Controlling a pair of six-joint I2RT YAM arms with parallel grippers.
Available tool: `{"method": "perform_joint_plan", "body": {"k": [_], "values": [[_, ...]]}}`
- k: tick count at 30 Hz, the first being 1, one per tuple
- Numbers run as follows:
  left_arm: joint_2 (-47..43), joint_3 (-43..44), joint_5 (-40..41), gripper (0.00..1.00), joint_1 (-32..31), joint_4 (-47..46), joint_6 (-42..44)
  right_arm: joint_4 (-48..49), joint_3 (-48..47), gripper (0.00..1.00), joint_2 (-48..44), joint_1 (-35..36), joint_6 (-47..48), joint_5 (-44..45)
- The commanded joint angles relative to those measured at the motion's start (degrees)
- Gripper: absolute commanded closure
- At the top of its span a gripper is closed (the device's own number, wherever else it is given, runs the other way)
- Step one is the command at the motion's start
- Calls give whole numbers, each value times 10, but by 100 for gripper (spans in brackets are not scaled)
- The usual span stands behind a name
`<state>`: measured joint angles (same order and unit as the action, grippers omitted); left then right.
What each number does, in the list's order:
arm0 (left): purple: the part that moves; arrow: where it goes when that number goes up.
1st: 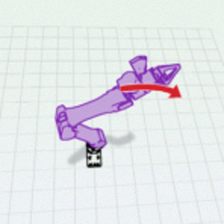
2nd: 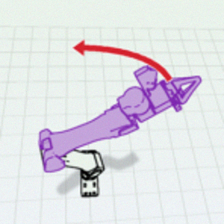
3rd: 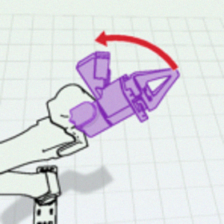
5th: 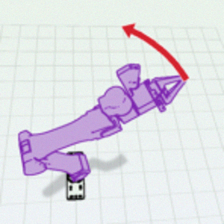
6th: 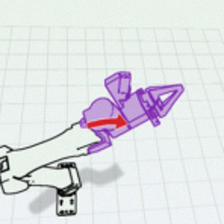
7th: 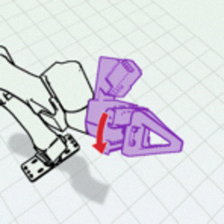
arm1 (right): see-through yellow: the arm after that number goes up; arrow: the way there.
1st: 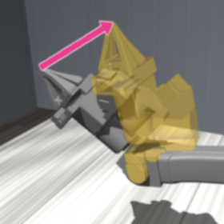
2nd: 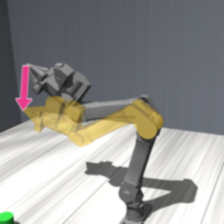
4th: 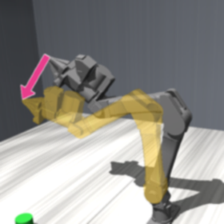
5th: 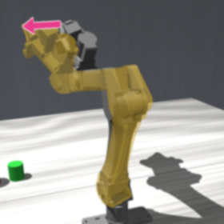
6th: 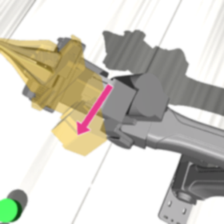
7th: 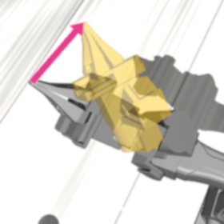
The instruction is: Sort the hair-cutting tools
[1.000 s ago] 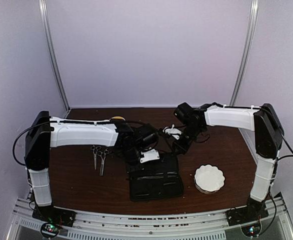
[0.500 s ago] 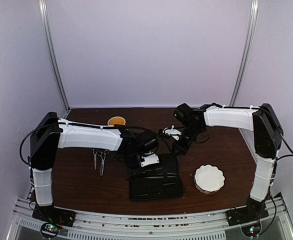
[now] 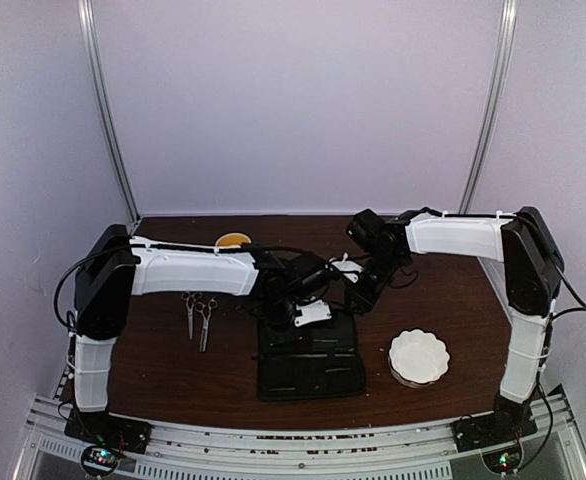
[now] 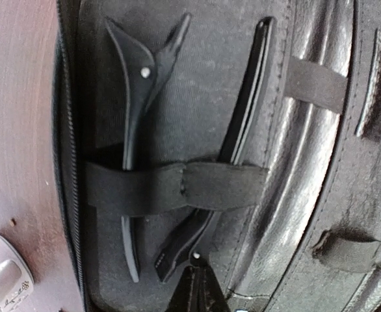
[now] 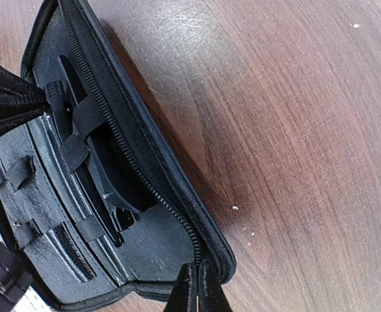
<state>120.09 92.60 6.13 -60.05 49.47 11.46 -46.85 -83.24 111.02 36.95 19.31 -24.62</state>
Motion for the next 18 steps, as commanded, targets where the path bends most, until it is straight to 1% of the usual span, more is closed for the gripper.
{"method": "perform_joint_plan", "body": {"k": [1,3,6,12,18], "values": [[15,25,-38,97,2,-42,16,-4,-6,100,8,6,4,-22],[15,21,-60,96,2,-42,23,-4,-7,100,9,6,5,-21],[17,19,-67,96,1,-32,24,-4,-8,100,10,6,5,-20],[10,6,-75,97,1,-16,25,-2,-10,100,12,3,3,-14],[5,3,-67,97,1,-34,22,-5,-19,100,20,3,2,-16]]}}
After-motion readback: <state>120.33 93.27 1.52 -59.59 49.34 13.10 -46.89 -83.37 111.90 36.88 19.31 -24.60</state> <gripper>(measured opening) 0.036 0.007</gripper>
